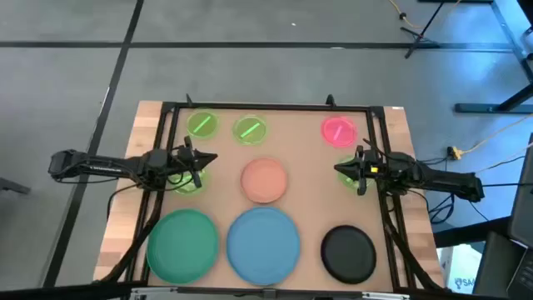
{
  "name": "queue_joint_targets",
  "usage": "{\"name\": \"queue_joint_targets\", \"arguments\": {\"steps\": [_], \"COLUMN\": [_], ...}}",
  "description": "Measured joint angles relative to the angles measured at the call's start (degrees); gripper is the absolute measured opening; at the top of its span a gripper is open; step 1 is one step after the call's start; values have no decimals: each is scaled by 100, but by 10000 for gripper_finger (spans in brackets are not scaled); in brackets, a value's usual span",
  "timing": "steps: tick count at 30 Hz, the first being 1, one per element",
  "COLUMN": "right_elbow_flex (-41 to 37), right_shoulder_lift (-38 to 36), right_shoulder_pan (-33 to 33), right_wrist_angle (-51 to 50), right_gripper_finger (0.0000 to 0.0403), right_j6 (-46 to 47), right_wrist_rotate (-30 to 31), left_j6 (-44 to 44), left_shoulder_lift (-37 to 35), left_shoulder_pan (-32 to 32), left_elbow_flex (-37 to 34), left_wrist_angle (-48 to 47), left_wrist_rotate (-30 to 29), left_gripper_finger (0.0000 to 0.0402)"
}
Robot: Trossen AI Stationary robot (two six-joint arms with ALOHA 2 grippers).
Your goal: Stack plastic plates
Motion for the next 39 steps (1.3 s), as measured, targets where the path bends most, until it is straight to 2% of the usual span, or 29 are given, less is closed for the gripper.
{"name": "queue_joint_targets", "arguments": {"steps": [35, 39], "right_elbow_flex": [1, 1], "right_shoulder_lift": [0, 0], "right_shoulder_pan": [0, 0], "right_wrist_angle": [1, 0], "right_gripper_finger": [16, 16], "right_j6": [0, -1], "right_wrist_rotate": [0, 0], "left_j6": [67, -280], "left_shoulder_lift": [0, -2], "left_shoulder_pan": [-2, -2], "left_elbow_flex": [-1, -1], "left_wrist_angle": [124, 281], "left_wrist_rotate": [-2, -4], "left_gripper_finger": [4, 4]}}
